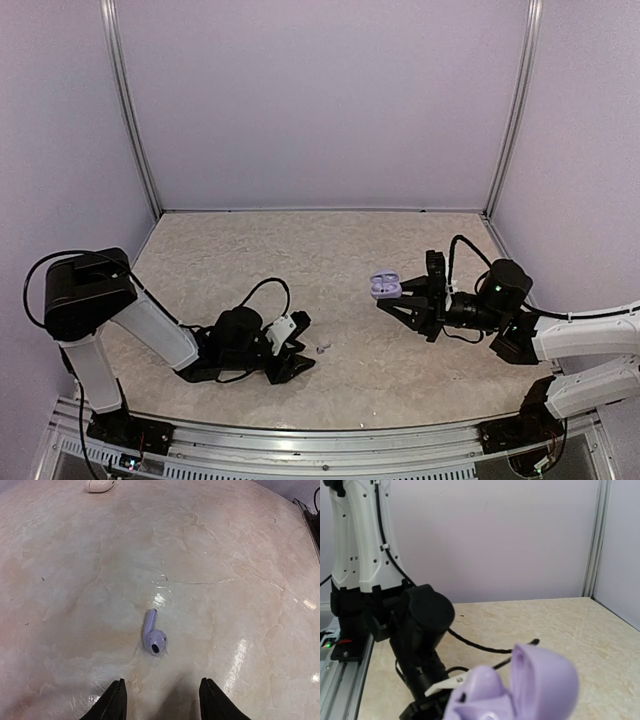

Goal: Insert the wireless bluetooth earbuds into the charging case
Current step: Move the right earbud to the center of the board, then pick up the right earbud from the center of the board.

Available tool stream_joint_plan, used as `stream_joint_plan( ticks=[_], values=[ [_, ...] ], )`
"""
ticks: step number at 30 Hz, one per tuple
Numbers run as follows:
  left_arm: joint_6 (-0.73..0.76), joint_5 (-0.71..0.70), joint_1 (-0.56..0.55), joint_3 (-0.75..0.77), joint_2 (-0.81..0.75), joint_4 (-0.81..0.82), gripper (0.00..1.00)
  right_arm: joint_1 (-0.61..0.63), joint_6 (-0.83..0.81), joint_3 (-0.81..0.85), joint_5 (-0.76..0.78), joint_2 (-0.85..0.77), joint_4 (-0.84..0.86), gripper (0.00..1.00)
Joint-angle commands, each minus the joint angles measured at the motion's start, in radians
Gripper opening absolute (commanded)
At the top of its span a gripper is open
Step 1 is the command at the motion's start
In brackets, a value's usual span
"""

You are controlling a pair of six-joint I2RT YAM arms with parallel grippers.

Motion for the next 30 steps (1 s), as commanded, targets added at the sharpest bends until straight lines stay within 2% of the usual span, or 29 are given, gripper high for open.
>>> stream_joint_plan(
  ticks=[1, 15, 30],
  values=[
    [-0.003, -0.009, -0.012, -0.027, 0.028, 0.18, 0.5, -0.009, -0.006, -0.01, 0.011, -0.014, 0.002, 0.01],
    [0.041, -0.079, -0.025, 0.053, 0.143, 0.184, 0.39, -0.009, -0.008, -0.011, 0.016, -0.015, -0.003, 0.01],
    [0.095, -0.072, -0.027, 0.077, 0.187, 0.165, 0.25, -0.01, -0.011, -0.009, 0.022, -0.013, -0.009, 0.01]
  ],
)
